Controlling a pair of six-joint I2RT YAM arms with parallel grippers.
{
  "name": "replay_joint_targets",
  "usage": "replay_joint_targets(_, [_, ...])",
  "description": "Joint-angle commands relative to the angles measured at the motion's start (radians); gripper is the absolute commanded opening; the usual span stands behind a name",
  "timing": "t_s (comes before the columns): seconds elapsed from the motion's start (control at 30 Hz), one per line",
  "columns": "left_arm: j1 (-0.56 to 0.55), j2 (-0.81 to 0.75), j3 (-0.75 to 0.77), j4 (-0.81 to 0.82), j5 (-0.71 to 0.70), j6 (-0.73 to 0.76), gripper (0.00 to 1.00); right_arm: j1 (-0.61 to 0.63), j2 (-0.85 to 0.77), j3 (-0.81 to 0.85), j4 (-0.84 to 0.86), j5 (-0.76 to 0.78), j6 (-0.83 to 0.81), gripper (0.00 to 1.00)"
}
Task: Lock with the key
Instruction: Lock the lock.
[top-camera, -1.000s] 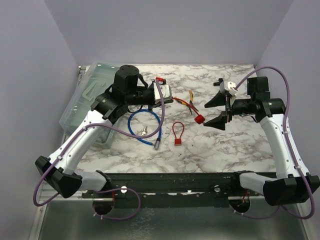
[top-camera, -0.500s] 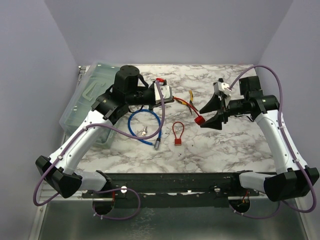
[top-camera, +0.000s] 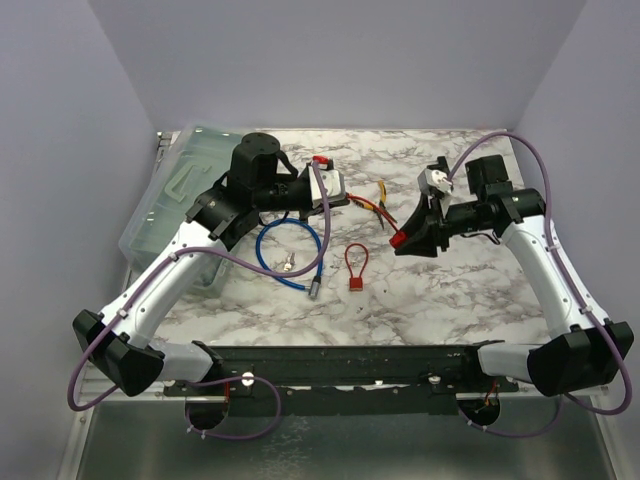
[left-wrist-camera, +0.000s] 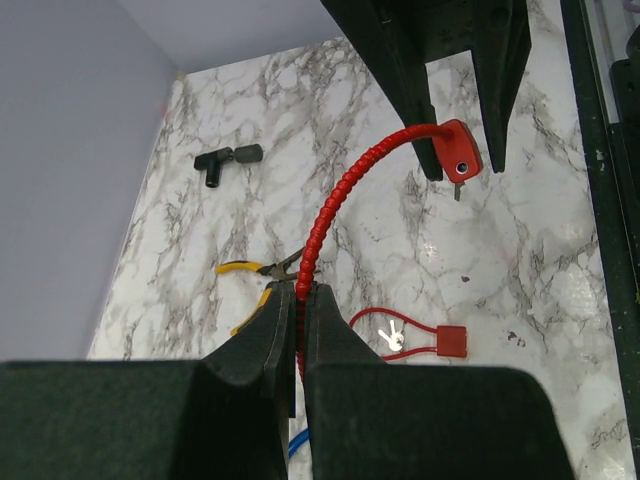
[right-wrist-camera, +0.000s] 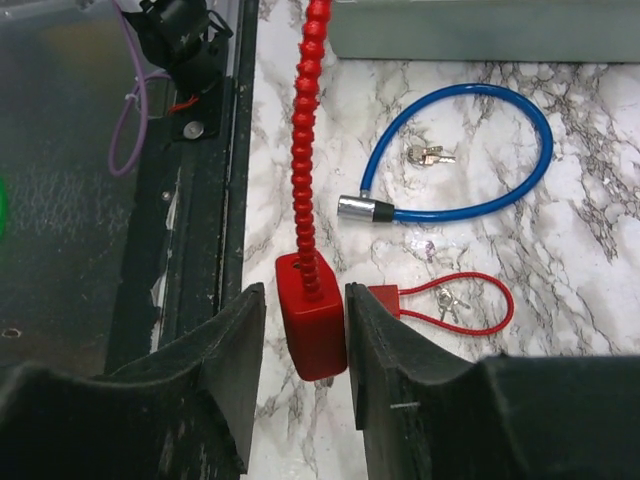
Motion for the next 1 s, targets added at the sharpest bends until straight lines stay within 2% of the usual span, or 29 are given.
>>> replay_joint_targets(0.0, [-0.006, -0.022, -0.005, 0.050, 0.027, -0.014, 0.00, 0.007, 0.013, 0.018, -0.016, -0.025, 0.004, 0.37])
replay_joint_targets(0.17, [0.002, -0.019, -0.031, 0.098, -0.014, -0.123, 0.00, 0.007, 0.018, 0.017, -0.007, 0.001, 0.029, 0.03])
replay_joint_targets(0.2, [0.005, -0.018, -0.037, 0.107, -0.021, -0.150, 0.00, 0.007, 0.019, 0.017, 0.010, 0.005, 0.072, 0.01])
replay_joint_targets(0.47, [0.035, 0.010, -0.045, 0.116, -0.041, -0.412, 0.00, 0.006, 0.046, 0.051, 0.206, -0.048, 0.407, 0.00])
replay_joint_targets(0.6, [0.036, 0.025, -0.039, 0.120, -0.068, -0.531, 0.00, 0.006, 0.033, 0.014, 0.359, -0.074, 0.593, 0.00])
replay_joint_targets(0.73, [0.057, 0.041, -0.027, 0.132, -0.068, -0.639, 0.09, 0.006, -0.004, -0.047, 0.548, -0.076, 0.784, 0.00])
replay_joint_targets(0.83, [0.083, 0.049, -0.026, 0.143, -0.055, -0.702, 0.11, 0.006, -0.018, -0.065, 0.636, -0.068, 0.858, 0.00])
replay_joint_targets(0.97, [0.124, 0.053, -0.030, 0.151, -0.028, -0.719, 0.27, 0.007, -0.047, -0.081, 0.696, -0.052, 0.873, 0.00])
